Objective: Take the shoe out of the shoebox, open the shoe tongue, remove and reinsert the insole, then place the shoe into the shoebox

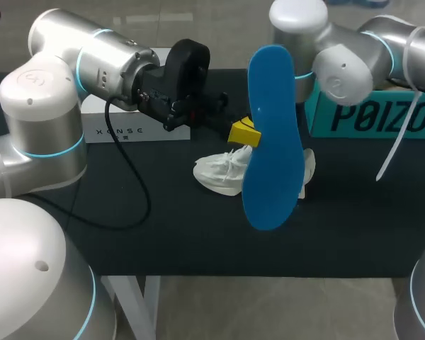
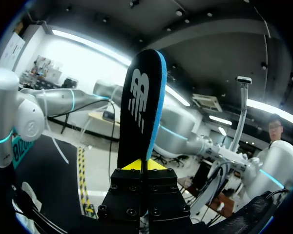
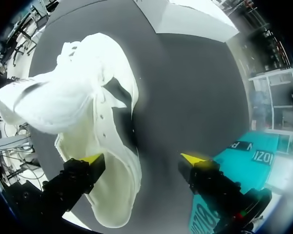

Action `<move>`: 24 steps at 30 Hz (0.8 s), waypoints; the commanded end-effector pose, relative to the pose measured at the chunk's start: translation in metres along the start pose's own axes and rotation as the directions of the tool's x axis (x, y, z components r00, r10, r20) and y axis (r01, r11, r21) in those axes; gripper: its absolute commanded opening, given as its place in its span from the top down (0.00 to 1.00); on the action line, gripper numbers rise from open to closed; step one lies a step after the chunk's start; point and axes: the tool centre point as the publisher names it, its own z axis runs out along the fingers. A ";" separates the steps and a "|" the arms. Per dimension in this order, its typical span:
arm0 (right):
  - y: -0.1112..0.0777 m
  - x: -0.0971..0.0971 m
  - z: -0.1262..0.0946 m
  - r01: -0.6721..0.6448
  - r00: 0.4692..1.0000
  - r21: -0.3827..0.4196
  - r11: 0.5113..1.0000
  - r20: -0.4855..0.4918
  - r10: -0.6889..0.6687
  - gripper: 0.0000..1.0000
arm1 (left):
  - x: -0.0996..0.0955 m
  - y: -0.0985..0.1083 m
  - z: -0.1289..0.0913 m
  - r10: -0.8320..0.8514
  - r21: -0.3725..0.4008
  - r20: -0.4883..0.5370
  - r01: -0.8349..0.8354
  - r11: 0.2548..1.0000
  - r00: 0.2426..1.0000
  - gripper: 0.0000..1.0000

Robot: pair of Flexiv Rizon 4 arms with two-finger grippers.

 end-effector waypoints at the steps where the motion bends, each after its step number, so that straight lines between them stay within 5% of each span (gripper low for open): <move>1: 0.017 0.003 0.005 0.017 1.000 0.016 1.000 0.009 -0.018 0.00 | -0.001 0.000 0.001 0.000 0.000 0.000 0.000 1.000 1.000 1.00; 3: 0.022 0.003 0.008 0.020 1.000 0.018 1.000 0.010 -0.020 0.13 | -0.001 0.000 0.001 0.000 0.000 0.000 0.000 1.000 1.000 1.00; 5: 0.026 0.003 0.010 0.021 1.000 0.016 1.000 0.005 -0.021 0.52 | -0.001 0.000 0.001 0.000 0.000 0.000 0.000 1.000 1.000 1.00; 6: 0.027 0.003 0.011 0.020 1.000 0.019 1.000 0.002 -0.020 0.56 | -0.001 0.000 0.001 0.000 0.000 0.000 0.000 1.000 1.000 1.00; 10: 0.026 0.009 0.011 0.021 1.000 0.021 1.000 -0.006 -0.021 1.00 | -0.001 0.000 0.001 0.000 0.000 0.000 0.000 1.000 1.000 1.00; 16: 0.011 0.027 0.008 0.015 1.000 0.050 0.999 -0.007 -0.015 1.00 | -0.001 0.000 0.001 0.000 0.000 0.000 0.000 1.000 1.000 1.00; 24: 0.011 0.027 0.008 0.015 1.000 0.050 0.999 -0.007 -0.015 1.00 | -0.001 0.000 0.001 0.000 0.000 0.000 0.000 1.000 1.000 1.00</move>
